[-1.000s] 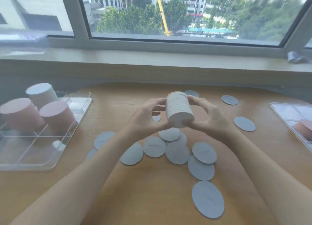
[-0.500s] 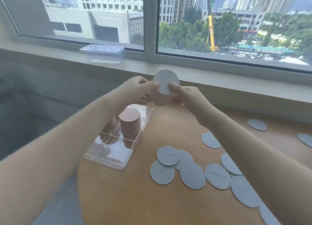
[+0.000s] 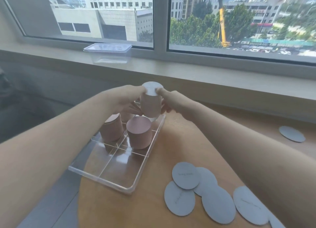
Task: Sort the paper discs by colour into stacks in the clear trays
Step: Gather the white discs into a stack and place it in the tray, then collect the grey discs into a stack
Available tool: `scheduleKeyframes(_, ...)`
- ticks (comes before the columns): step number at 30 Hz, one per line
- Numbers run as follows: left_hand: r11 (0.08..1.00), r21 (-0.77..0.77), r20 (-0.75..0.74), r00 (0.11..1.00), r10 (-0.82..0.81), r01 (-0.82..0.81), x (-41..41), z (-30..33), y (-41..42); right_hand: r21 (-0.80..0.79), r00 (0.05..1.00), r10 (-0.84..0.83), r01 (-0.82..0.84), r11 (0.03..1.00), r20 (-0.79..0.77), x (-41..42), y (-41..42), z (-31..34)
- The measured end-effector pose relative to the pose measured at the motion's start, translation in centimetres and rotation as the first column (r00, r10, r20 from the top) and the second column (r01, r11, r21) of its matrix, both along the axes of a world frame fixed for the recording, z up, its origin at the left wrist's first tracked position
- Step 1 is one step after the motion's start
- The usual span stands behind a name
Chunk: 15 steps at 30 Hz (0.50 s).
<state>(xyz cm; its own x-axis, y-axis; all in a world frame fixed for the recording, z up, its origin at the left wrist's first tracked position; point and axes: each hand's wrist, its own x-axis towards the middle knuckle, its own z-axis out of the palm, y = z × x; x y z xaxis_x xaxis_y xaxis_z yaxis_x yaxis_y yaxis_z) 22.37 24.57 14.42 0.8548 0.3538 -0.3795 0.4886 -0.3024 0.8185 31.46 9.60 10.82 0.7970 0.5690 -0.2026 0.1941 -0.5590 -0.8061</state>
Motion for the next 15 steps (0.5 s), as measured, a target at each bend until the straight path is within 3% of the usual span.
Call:
scheduleKeyframes(6,1.000,0.008,-0.069,0.997,0.026,-0.025,1.5,-2.1,0.3,-0.117,0.998,0.064,-0.063,0.991,0.009,1.1,1.2,-2.3)
scheduleKeyframes(10,0.997,0.071,-0.129,0.991,0.015,-0.006,1.8,-3.2,1.1,-0.198,0.992,0.023,0.003,0.980,0.125,1.4,1.8,-2.8)
scheduleKeyframes(15,0.994,0.104,-0.093,0.995,0.026,-0.016,1.9,-3.4,1.4,-0.104,0.988,-0.022,0.039,0.994,0.152,1.6,2.1,-3.3)
